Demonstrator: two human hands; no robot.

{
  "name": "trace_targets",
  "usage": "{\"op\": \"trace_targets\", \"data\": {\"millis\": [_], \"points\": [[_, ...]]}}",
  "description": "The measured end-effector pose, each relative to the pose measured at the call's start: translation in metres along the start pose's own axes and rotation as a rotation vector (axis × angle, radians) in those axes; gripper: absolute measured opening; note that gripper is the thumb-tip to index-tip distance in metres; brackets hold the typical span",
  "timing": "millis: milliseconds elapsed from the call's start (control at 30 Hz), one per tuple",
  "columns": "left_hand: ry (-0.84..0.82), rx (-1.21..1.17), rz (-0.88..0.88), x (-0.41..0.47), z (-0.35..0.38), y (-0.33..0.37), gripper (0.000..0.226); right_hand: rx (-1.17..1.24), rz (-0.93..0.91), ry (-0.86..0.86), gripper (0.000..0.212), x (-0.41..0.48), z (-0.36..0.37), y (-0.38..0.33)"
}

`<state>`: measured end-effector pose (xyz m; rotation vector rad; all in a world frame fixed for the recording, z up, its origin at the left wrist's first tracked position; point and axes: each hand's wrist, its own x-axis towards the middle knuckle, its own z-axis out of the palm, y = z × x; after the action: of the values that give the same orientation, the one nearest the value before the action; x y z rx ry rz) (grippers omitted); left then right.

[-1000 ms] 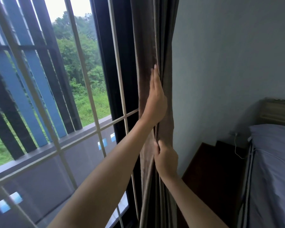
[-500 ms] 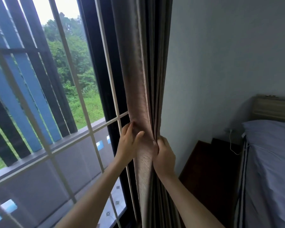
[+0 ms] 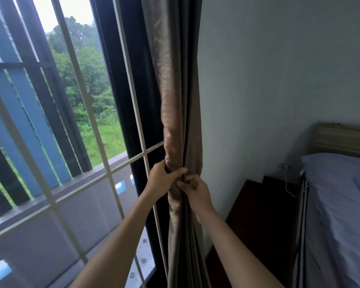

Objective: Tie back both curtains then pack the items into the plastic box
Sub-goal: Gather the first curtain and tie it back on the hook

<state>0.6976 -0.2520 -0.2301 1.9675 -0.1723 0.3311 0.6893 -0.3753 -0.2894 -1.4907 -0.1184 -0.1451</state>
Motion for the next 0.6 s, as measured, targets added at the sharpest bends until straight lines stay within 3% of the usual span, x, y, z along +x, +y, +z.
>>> {"op": "trace_targets", "data": {"millis": [100, 167, 233, 333, 400, 500, 600], "points": [[0.057, -0.008, -0.007, 0.002, 0.004, 0.000, 0.020, -0.486, -0.319, 0.183, 0.009, 0.004, 0.001, 0.000], [0.066, 0.008, -0.007, 0.003, 0.005, 0.000, 0.020, -0.547, -0.420, 0.272, 0.010, 0.006, 0.000, 0.001], [0.048, -0.009, -0.012, 0.002, 0.002, 0.001, 0.018, -0.385, -0.361, 0.217, 0.025, 0.008, -0.004, 0.005], [-0.019, -0.066, -0.023, -0.002, -0.005, 0.002, 0.013, 0.036, -0.133, -0.010, 0.075, 0.006, -0.005, 0.006], [-0.060, -0.069, -0.033, -0.003, -0.012, 0.002, 0.013, 0.059, -0.073, -0.127, 0.095, 0.006, -0.008, 0.007], [-0.078, -0.039, -0.066, -0.003, -0.023, 0.000, 0.026, -0.044, -0.027, -0.246, 0.061, 0.006, -0.010, -0.001], [-0.017, 0.027, -0.071, -0.004, -0.023, -0.005, 0.030, -0.135, -0.101, -0.150, 0.036, 0.002, -0.001, 0.003]]}}
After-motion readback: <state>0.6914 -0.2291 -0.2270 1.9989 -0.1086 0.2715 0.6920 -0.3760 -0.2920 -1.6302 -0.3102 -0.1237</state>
